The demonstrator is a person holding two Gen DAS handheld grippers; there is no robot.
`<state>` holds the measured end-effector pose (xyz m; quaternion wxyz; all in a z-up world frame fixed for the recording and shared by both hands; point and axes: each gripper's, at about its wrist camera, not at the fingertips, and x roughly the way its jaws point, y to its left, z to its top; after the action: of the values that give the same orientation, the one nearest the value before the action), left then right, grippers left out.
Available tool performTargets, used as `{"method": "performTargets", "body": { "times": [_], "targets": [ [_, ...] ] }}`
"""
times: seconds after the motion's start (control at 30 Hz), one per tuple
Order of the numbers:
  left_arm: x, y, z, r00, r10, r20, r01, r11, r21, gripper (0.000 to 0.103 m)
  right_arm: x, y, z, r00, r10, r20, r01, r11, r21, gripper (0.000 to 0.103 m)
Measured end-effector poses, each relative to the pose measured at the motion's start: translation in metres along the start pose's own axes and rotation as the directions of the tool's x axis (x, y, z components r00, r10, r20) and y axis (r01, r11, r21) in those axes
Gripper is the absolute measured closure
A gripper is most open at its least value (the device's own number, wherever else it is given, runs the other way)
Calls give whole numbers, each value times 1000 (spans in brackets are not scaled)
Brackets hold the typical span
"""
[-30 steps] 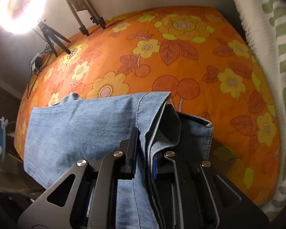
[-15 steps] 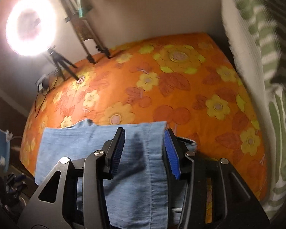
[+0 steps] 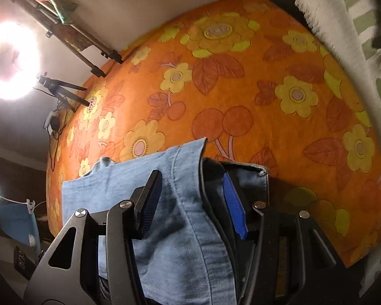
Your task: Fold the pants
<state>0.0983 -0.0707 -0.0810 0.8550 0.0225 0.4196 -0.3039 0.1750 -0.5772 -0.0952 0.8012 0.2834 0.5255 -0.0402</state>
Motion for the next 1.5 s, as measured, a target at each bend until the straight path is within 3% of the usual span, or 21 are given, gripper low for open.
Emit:
{"method": "performTargets", "body": {
  "times": [0.23, 0.37, 0.43, 0.5, 0.7, 0.77, 0.87, 0.9, 0.97, 1.03, 1.07, 1.1, 1.23, 1.43, 1.5],
  "targets": [
    [15, -6, 7, 1000, -8, -26, 9, 1000, 10, 77, 6, -11, 1, 1000, -19, -12, 19, 1000, 18, 51],
    [28, -16, 17, 999, -17, -40, 18, 999, 40, 77, 8, -21, 3, 994, 101, -27, -99, 993, 71, 51],
    [33, -24, 24, 999, -30, -42, 32, 998, 58, 77, 11, -16, 2, 995, 97, -18, -96, 994, 48, 66],
    [39, -36, 30, 998, -46, -41, 49, 995, 84, 77, 11, -7, 0, 995, 104, -3, -104, 994, 12, 87],
    [66, -79, 46, 991, -123, -61, 131, 980, 149, 77, -22, 22, -21, 983, 162, 84, -148, 978, -148, 92],
    [76, -95, 49, 987, -144, -74, 155, 972, 179, 77, -42, 40, -37, 974, 185, 133, -142, 949, -280, 93],
    [87, -113, 51, 981, -166, -97, 184, 958, 220, 77, -58, 69, -65, 971, 126, 204, 0, 852, -524, 93],
    [89, -118, 51, 981, -168, -102, 188, 953, 236, 77, -56, 72, -71, 971, 91, 221, 53, 821, -568, 92],
    [91, -122, 52, 981, -165, -105, 187, 949, 253, 77, -51, 68, -70, 973, 36, 226, 105, 807, -581, 89],
    [91, -120, 55, 982, -160, -104, 182, 951, 250, 77, -46, 56, -61, 974, -23, 225, 144, 830, -539, 72],
    [90, -119, 56, 983, -156, -101, 177, 953, 247, 77, -45, 47, -55, 973, -41, 228, 153, 852, -501, 59],
    [89, -116, 56, 984, -151, -96, 170, 956, 240, 77, -45, 35, -47, 972, -36, 231, 138, 886, -442, 57],
    [85, -96, 57, 989, -121, -89, 137, 970, 203, 77, -43, -1, -26, 986, 41, 160, 7, 957, -289, 57],
    [79, -79, 54, 992, -92, -86, 105, 980, 171, 77, -9, -28, -4, 988, 145, 58, -138, 984, -116, 57],
    [75, -76, 54, 993, -84, -79, 96, 981, 169, 77, 6, -26, 1, 990, 130, 47, -125, 987, -98, 57]
  ]
}}
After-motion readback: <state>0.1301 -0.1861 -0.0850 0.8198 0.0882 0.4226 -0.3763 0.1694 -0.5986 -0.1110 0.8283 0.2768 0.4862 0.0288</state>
